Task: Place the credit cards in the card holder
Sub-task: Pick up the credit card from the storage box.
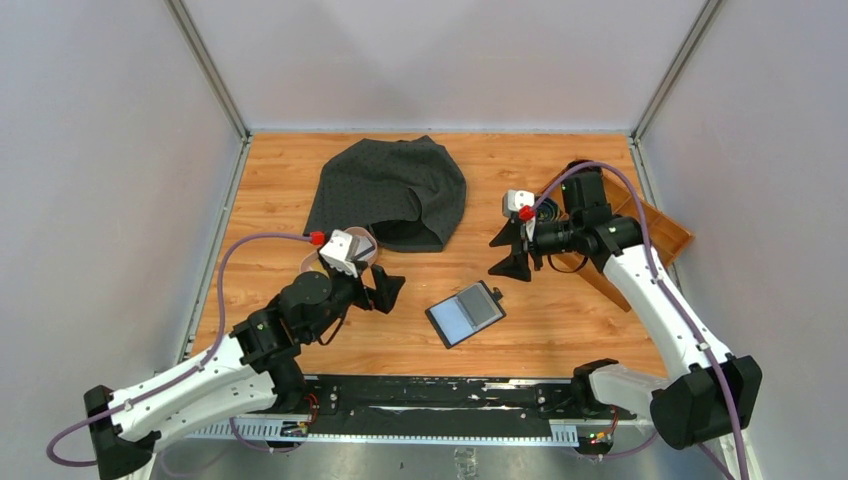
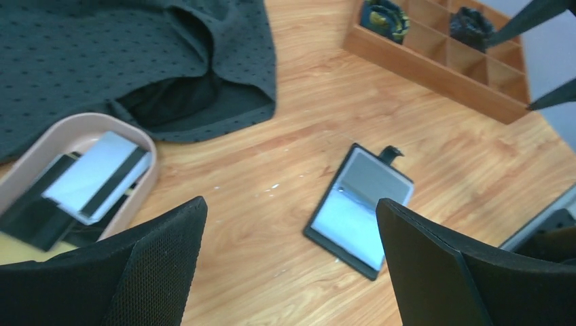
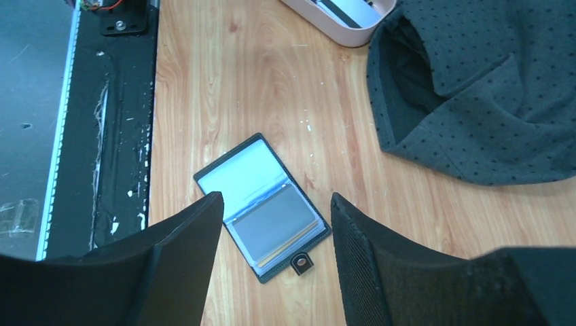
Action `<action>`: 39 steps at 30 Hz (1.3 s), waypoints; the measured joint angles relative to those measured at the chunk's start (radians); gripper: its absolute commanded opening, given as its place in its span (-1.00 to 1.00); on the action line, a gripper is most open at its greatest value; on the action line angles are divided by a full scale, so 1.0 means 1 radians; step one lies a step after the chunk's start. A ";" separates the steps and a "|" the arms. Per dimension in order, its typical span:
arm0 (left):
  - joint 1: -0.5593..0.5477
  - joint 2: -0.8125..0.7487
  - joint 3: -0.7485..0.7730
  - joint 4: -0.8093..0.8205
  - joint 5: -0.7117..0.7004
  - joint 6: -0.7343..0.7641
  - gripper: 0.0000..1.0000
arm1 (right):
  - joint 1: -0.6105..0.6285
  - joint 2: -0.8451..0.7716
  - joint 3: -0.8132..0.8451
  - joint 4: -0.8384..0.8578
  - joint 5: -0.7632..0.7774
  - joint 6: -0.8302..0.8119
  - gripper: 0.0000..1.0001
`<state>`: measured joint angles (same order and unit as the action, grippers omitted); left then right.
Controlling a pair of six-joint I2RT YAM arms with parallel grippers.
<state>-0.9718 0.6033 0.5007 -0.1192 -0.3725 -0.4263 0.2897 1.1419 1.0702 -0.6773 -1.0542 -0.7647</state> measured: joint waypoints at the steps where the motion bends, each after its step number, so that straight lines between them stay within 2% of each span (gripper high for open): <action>1: 0.003 -0.005 0.014 -0.029 -0.011 0.013 1.00 | 0.000 0.000 -0.007 0.001 -0.009 -0.006 0.31; 9: 0.068 0.029 0.124 -0.181 -0.029 0.090 1.00 | -0.001 -0.016 -0.120 0.006 -0.027 -0.043 0.37; 19: 0.253 0.181 0.237 -0.254 0.120 0.138 1.00 | -0.006 -0.040 -0.158 0.031 -0.019 -0.066 0.37; 27: 0.385 0.383 0.517 -0.341 0.288 0.228 1.00 | -0.010 -0.040 -0.173 0.035 -0.007 -0.082 0.38; 35: 0.498 0.523 0.544 -0.354 0.436 0.296 1.00 | -0.010 -0.040 -0.189 0.047 0.009 -0.097 0.38; 39: 0.534 0.605 0.544 -0.353 0.463 0.317 0.97 | -0.010 -0.039 -0.190 0.050 0.015 -0.098 0.38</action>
<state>-0.4381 1.2087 1.0447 -0.4725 0.0902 -0.1097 0.2802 1.1034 0.8799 -0.6273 -1.0389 -0.8627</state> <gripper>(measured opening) 0.999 0.688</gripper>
